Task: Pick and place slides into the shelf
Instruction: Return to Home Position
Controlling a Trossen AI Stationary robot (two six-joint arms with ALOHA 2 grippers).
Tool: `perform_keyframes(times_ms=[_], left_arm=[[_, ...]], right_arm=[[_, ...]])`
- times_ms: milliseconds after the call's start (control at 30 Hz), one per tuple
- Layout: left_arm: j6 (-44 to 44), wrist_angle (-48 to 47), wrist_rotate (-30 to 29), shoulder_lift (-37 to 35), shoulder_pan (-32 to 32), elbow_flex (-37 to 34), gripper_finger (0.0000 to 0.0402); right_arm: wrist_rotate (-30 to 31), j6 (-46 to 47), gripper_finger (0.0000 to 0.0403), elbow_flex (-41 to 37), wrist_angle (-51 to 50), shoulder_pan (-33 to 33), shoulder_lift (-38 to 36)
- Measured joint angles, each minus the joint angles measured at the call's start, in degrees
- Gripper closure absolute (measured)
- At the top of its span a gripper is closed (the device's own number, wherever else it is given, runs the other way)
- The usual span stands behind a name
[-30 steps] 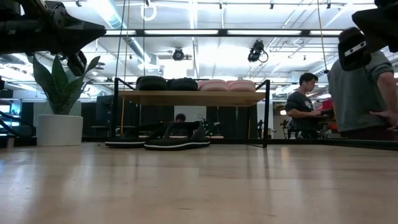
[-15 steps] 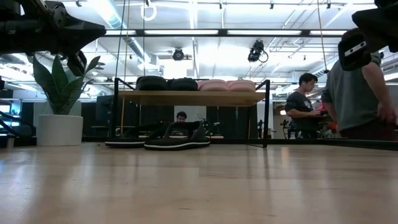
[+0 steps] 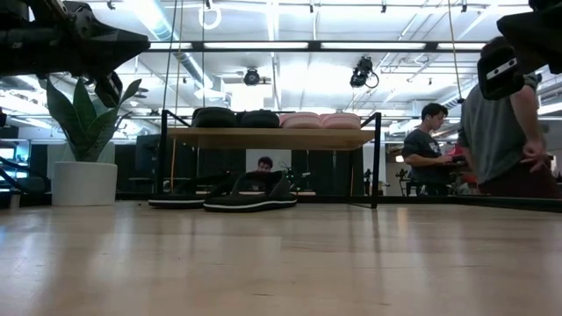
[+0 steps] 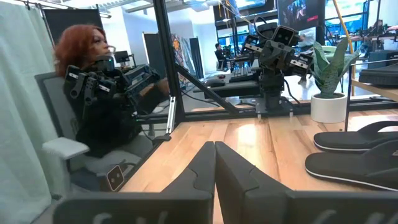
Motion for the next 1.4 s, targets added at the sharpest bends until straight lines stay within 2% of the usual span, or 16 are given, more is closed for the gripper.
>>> perform_keyframes(times_ms=[300,667,1033,1400], left_arm=[[0.0,0.0,0.0,0.0,0.0,0.0,0.0379],[0.0,0.0,0.0,0.0,0.0,0.0,0.0365],[0.0,0.0,0.0,0.0,0.0,0.0,0.0381],[0.0,0.0,0.0,0.0,0.0,0.0,0.0366]], right_arm=[[0.0,0.0,0.0389,0.0,0.0,0.0,0.0],[0.0,0.0,0.0389,0.0,0.0,0.0,0.0],[0.0,0.0,0.0389,0.0,0.0,0.0,0.0],[0.0,0.0,0.0389,0.0,0.0,0.0,0.0]])
